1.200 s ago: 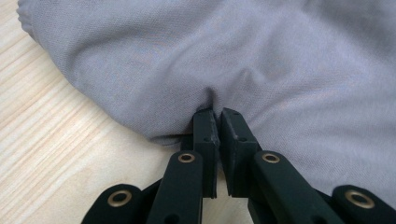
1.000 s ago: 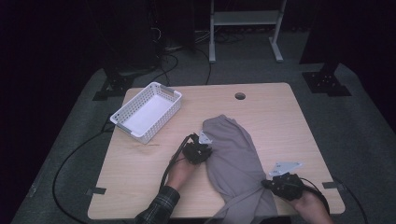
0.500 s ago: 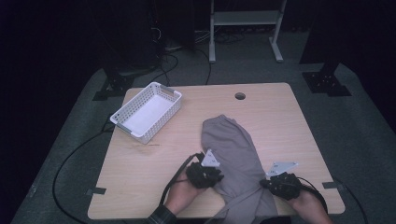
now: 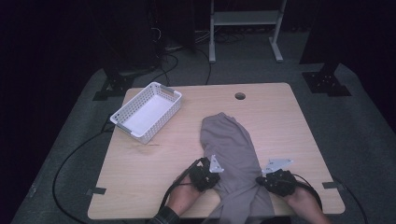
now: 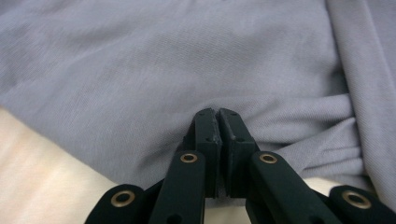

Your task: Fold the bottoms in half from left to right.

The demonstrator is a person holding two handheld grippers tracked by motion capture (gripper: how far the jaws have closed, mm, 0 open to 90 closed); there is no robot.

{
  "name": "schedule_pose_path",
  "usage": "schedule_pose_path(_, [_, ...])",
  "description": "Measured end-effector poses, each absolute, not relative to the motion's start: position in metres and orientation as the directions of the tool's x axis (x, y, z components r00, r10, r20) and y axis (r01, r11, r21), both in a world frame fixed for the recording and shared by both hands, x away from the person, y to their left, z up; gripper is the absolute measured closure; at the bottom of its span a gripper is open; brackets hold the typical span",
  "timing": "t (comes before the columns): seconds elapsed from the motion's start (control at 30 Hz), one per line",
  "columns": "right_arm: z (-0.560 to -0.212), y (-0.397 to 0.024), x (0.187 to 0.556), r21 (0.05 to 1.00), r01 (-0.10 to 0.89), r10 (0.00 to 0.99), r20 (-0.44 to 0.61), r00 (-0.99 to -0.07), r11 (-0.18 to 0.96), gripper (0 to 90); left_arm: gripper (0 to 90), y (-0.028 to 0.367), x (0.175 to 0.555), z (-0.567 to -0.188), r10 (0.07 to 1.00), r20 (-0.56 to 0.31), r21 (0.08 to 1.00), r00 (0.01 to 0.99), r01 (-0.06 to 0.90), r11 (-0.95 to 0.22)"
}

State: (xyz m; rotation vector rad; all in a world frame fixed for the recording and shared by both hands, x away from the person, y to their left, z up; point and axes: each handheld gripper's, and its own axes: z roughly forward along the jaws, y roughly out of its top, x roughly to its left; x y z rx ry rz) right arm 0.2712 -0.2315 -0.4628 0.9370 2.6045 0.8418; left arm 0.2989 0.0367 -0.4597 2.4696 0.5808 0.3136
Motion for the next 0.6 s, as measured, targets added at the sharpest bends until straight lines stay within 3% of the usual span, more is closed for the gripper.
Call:
schedule_pose_path(0.1, [-0.463,-0.226,0.282,0.602,0.497,0.644,-0.038,-0.764,0.625,89.8,86.9,0.044,0.315,-0.46,0.502,0.129,0.577,0.855,0.347,-0.74])
schedule_pose_path(0.37, [-0.465,-0.213,0.326,0.623,0.495,0.667,-0.059,-0.743,0.606,89.8,87.3,0.062,0.369,-0.461,0.597,0.116,0.602,0.794,0.422,-0.678])
schedule_pose_path(0.6, [-0.466,-0.21,0.36,0.64,0.518,0.709,-0.058,-0.703,0.567,89.7,86.7,0.076,0.392,-0.464,0.64,0.116,0.635,0.76,0.438,-0.636])
